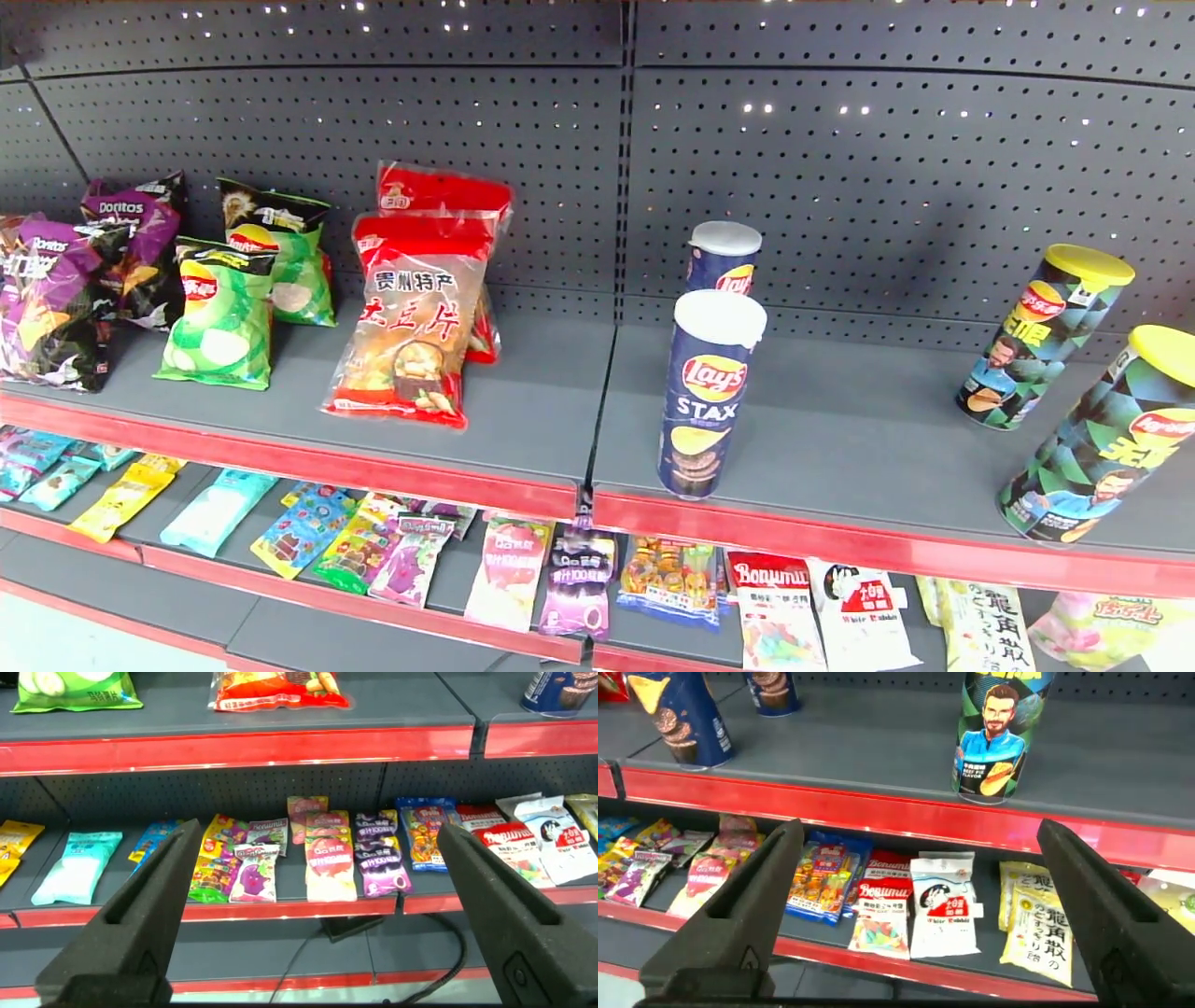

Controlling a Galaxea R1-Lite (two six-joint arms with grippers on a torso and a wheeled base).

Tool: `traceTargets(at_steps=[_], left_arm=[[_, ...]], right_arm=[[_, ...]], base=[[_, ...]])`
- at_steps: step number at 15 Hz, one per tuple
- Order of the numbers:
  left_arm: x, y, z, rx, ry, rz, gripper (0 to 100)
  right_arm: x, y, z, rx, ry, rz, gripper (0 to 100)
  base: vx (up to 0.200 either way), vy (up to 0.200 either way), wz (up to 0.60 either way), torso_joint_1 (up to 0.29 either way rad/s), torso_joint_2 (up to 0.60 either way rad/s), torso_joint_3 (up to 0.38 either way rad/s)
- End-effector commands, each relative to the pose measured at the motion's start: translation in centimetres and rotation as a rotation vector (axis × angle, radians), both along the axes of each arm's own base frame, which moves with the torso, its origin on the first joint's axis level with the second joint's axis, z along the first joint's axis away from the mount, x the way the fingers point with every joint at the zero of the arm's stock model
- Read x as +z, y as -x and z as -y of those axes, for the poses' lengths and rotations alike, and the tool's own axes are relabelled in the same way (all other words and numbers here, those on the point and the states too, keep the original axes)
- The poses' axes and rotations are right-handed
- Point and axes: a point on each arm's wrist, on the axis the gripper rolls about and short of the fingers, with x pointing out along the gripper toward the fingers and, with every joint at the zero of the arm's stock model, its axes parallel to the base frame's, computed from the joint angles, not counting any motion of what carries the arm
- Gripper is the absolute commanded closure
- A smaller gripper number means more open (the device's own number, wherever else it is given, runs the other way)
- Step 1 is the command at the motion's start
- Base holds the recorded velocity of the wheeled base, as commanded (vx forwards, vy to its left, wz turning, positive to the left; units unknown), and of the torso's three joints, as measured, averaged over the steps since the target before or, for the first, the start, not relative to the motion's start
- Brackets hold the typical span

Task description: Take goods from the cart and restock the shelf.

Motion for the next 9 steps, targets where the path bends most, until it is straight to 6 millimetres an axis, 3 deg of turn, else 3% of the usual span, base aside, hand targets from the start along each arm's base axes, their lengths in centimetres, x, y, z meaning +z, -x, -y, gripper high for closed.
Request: traceTargets(at_steps=[1, 2, 8, 9], left_arm=[[0.0, 0.0, 0.0, 0.0, 0.0, 0.0, 0], [0.0, -0.01, 0.0, 0.0, -0.001, -0.001, 0], [0.0, 0.0, 0.0, 0.0, 0.0, 0.0, 0], [0.0, 0.0, 0.0, 0.0, 0.0, 0.0, 0]], right_arm=[[0.0, -0.02, 0.0, 0.002, 0.0, -0.003, 0], [0.0, -0.02, 0.0, 0.002, -0.002, -0.003, 0], [0.0, -0.02, 0.0, 0.002, 0.001, -0.003, 0], [0.0, -0.02, 0.0, 0.002, 0.001, -0.003, 0]], base=[[0.0, 0.0, 0.0, 0.0, 0.0, 0.0], [0.0, 0.0, 0.0, 0.0, 0.0, 0.0], [0.0, 0.0, -0.6, 0.004, 0.0, -0.001], [0.0, 0.0, 0.0, 0.0, 0.0, 0.0]])
